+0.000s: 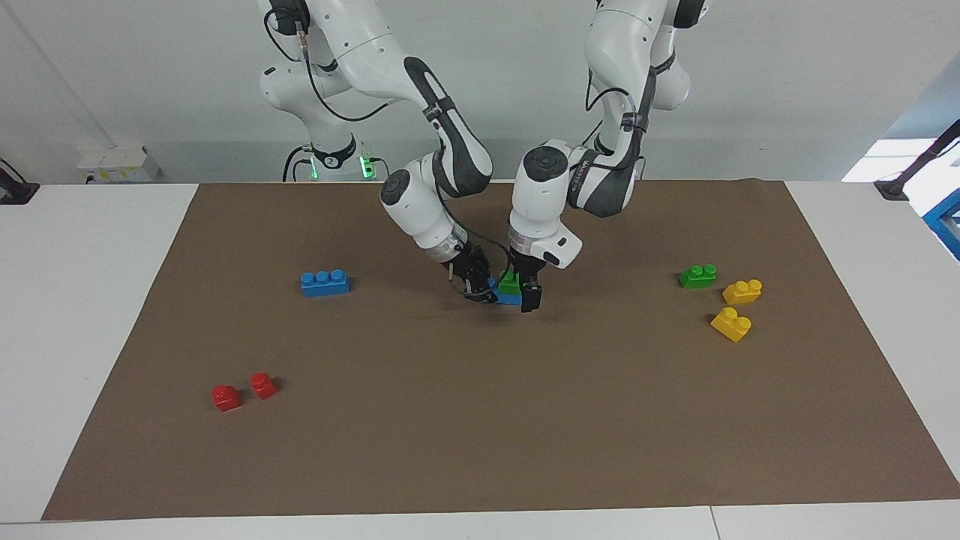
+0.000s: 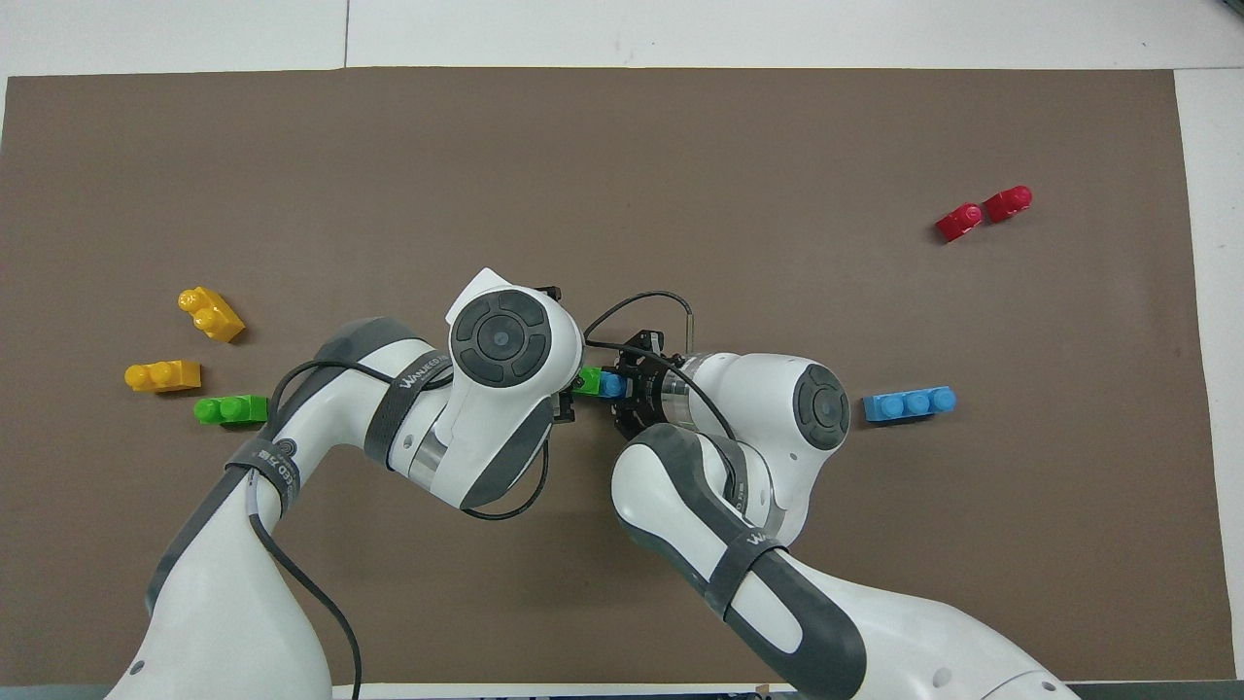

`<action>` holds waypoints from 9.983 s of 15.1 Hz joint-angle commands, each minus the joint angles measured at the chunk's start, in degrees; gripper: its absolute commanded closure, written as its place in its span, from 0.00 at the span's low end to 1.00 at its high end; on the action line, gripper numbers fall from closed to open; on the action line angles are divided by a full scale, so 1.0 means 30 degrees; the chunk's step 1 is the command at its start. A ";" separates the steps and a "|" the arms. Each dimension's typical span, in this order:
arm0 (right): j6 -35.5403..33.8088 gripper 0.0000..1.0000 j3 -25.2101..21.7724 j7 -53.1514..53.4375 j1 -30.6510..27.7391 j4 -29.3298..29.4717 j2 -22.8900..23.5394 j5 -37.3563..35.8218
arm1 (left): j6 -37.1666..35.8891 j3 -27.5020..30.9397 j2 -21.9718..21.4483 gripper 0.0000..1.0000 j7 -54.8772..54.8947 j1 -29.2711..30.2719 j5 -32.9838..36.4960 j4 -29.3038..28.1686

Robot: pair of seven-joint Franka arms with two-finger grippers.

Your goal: Remove green block with left arm and hold with right

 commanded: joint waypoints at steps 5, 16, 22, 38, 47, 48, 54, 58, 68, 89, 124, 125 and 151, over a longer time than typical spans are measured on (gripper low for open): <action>0.0051 1.00 0.0020 -0.1009 0.0089 0.0136 0.0179 0.0743 | 0.0662 0.0115 -0.0095 0.16 -0.0120 0.0112 0.0401 -0.0607; 0.0081 1.00 0.0020 -0.1067 0.0118 0.0136 0.0179 0.0743 | 0.0487 0.0115 -0.0271 1.00 0.0291 0.0317 0.0401 -0.0197; 0.0110 1.00 0.0020 -0.1096 0.0089 0.0136 0.0208 0.0714 | -0.2028 0.0086 -0.1120 1.00 0.0642 0.0844 0.0343 0.1557; -0.0037 1.00 -0.0009 -0.2911 -0.0145 -0.0303 0.0091 0.0743 | -0.3826 0.0115 -0.3287 1.00 1.5451 0.7928 0.0196 -0.0514; -0.0008 1.00 -0.0009 -0.3411 -0.0263 -0.0538 0.0032 0.0743 | -0.1008 0.0115 -0.2967 1.00 2.4041 1.0951 0.0196 -0.2715; -0.0008 1.00 -0.0009 -0.3411 -0.0263 -0.0538 0.0032 0.0743 | -0.0950 0.0115 -0.2851 1.00 2.4456 1.1010 0.0196 -0.2774; 0.0080 1.00 -0.0038 -0.4026 -0.0263 -0.0889 0.0003 0.0743 | 0.0954 0.0115 -0.1942 1.00 2.7093 1.1187 0.0196 -0.3623; 0.0109 1.00 -0.0039 -0.4026 -0.0263 -0.0918 0.0003 0.0743 | 0.1598 0.0086 -0.1298 1.00 2.8444 1.1216 0.0196 -0.3624; 0.0110 1.00 -0.0039 -0.4348 -0.0233 -0.1094 -0.0056 0.0743 | 0.0665 0.0115 -0.1588 0.00 3.1960 1.1216 0.0196 -0.3303; -0.4921 1.00 -0.0156 -0.5489 -0.3890 -0.0831 -0.1752 0.0072 | -1.1109 0.0174 -0.6801 0.00 3.9692 1.1245 0.0284 0.3639; -1.0704 1.00 -0.0097 -1.1672 -1.3535 0.3771 0.0707 -0.8134 | -1.5863 -0.0178 -0.7156 0.00 4.1306 1.1538 0.0167 0.6895; -1.0324 0.89 -0.0097 -1.1673 -1.3476 0.3479 0.0648 -0.8134 | -1.5919 -0.0178 -0.7156 0.00 4.1306 1.1538 0.0167 0.6893; -1.9193 0.00 0.0137 -1.7791 -1.1805 0.5351 -0.8021 -1.5278 | -1.6213 -0.0119 -0.7215 0.00 4.1276 1.1362 -0.0624 0.7040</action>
